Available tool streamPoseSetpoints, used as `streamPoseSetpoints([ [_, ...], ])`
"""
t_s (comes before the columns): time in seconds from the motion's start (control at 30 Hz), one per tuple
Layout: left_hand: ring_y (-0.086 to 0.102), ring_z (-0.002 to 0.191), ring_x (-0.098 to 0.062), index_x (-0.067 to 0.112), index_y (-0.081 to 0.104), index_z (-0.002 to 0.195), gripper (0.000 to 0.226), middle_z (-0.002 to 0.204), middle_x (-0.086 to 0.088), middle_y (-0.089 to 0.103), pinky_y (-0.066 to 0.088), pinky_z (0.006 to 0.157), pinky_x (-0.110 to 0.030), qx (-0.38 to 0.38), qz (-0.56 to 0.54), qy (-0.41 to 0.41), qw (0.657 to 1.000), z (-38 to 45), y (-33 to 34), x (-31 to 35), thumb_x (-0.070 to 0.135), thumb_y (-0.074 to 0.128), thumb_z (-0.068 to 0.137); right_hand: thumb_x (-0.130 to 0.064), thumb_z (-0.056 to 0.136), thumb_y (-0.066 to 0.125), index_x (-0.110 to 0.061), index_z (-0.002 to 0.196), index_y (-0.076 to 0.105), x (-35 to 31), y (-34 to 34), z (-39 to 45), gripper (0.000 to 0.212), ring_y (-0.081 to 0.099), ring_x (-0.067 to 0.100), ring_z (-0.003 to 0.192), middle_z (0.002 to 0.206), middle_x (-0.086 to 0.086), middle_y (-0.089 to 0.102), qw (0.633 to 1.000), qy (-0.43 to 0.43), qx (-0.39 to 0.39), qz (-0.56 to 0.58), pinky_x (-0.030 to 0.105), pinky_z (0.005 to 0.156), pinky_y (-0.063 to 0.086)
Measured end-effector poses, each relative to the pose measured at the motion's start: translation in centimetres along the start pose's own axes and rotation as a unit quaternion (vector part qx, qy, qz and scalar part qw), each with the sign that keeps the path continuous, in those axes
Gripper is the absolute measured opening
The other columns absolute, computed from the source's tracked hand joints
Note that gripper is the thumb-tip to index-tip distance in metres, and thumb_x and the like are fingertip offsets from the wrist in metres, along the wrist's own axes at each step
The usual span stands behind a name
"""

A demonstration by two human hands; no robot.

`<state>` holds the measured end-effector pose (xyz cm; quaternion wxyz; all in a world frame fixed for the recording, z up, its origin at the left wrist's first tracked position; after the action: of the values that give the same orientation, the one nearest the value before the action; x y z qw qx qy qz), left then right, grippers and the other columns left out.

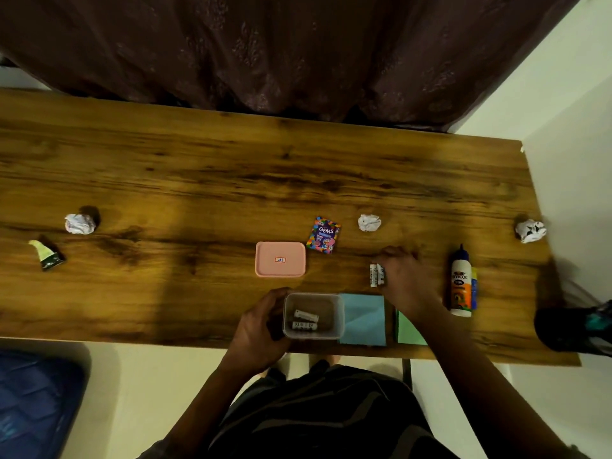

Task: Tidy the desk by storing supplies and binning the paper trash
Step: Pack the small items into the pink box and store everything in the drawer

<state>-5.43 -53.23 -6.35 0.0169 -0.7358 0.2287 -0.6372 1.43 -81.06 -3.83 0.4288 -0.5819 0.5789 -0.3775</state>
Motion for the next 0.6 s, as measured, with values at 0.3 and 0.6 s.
streamPoseSetpoints([
  [0.3, 0.07, 0.116, -0.01, 0.016, 0.054, 0.137, 0.071, 0.122, 0.01, 0.073, 0.061, 0.094, -0.039, 0.005, -0.007, 0.002, 1.0, -0.2, 0.0, -0.2, 0.011, 0.09, 0.076, -0.041, 0.073, 0.084, -0.036, 0.135, 0.06, -0.1, 0.1, 1.5, 0.067, 0.045, 0.021, 0.137, 0.144, -0.003, 0.053, 0.997, -0.031, -0.065, -0.037, 0.048, 0.119, 0.018],
  [0.6, 0.07, 0.117, -0.01, 0.017, 0.053, 0.139, 0.072, 0.124, 0.01, 0.073, 0.061, 0.094, -0.042, 0.003, 0.001, 0.011, 1.0, -0.1, -0.1, -0.1, 0.016, 0.09, 0.077, -0.035, 0.084, 0.079, -0.025, 0.14, 0.058, -1.0, -0.1, 0.9, 0.061, 0.048, 0.022, 0.133, 0.143, 0.002, 0.055, 0.996, -0.05, -0.072, -0.006, 0.038, 0.12, 0.027],
])
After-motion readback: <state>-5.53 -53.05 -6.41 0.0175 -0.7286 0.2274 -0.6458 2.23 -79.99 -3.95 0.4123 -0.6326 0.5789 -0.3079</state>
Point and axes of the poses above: each hand's wrist, its own z-axis towards the middle knuckle, its own y-axis out of the palm, x = y × z, the point moved 7 cm from there along z, towards the middle knuckle
